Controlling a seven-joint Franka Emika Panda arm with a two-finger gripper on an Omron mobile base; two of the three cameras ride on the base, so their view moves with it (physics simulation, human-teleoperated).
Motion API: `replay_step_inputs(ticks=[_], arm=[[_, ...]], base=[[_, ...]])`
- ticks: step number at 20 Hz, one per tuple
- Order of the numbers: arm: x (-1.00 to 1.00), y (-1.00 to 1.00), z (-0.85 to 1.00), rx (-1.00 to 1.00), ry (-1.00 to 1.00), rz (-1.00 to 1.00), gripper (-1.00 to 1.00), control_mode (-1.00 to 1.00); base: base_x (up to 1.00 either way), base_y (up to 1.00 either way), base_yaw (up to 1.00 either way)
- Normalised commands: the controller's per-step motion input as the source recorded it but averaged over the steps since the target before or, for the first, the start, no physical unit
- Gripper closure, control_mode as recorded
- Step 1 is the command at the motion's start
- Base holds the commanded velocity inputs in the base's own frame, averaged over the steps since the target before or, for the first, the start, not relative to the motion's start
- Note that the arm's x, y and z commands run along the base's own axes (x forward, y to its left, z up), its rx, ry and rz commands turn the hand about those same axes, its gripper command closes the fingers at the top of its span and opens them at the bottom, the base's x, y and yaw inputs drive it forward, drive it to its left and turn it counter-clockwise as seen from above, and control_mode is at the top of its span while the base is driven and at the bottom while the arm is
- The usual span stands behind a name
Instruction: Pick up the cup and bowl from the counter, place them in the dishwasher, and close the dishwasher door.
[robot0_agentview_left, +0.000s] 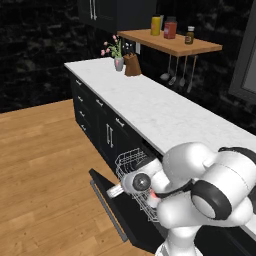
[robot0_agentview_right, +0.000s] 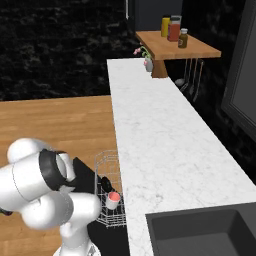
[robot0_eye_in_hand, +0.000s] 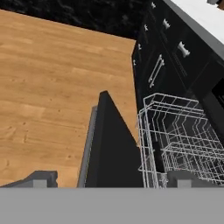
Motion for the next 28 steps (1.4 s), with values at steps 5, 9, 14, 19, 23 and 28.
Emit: replay_step_inputs(ticks=[5,9,14,19,23,28], arm=[[-0.04,1.00,1.00,-0.22,0.00,-0.23,-1.00,-1.00],[-0.14,1.00,1.00,-0.22,0.03,-0.19,-1.00,-1.00],[-0.19,1.00,0.68,-0.28,0.17,-0.14,-1.00,-1.00],[-0.11,1.00,0.19,-0.34,0.25,-0.13,-1.00,-1.00],[-0.07,1.00,0.06,-0.41,0.16,-0.02,-1.00,-1.00],[0.00,1.00,-0.14,-0.49,0.06,0.00,-1.00,-1.00]], base=[[0.00,0.00,0.00],[0.00,0.00,0.00],[0.00,0.00,0.00],[0.00,0.00,0.00],[0.00,0.00,0.00],[0.00,0.00,0.00]])
